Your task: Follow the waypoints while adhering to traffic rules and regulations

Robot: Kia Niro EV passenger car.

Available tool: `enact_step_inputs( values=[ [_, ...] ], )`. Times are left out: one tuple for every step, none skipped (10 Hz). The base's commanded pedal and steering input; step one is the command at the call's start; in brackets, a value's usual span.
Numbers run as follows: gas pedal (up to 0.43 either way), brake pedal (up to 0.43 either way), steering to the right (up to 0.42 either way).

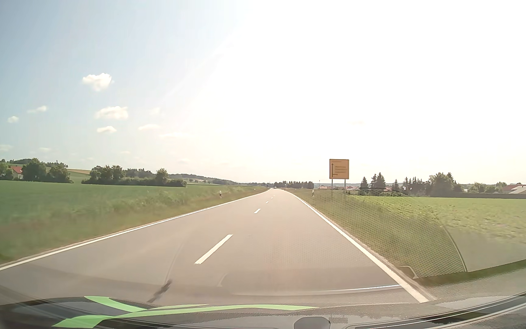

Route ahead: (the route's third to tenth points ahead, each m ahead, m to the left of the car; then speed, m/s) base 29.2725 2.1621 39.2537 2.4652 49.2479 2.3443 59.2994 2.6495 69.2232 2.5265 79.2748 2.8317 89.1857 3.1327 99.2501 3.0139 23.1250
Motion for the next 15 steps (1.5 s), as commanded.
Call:
enact_step_inputs(
  values=[
    [0.22,0.0,-0.002],
    [0.197,0.0,-0.002],
    [0.189,0.0,-0.002],
    [0.189,0.0,-0.003],
    [0.189,0.0,-0.003],
    [0.189,0.0,-0.002],
    [0.189,0.0,-0.003],
    [0.189,0.0,-0.003],
    [0.189,0.0,-0.002],
    [0.177,0.0,-0.003],
    [0.157,0.0,-0.003],
    [0.15,0.0,-0.003],
    [0.15,0.0,-0.003],
    [0.15,0.0,-0.003],
    [0.15,0.0,-0.003]
  ],
)
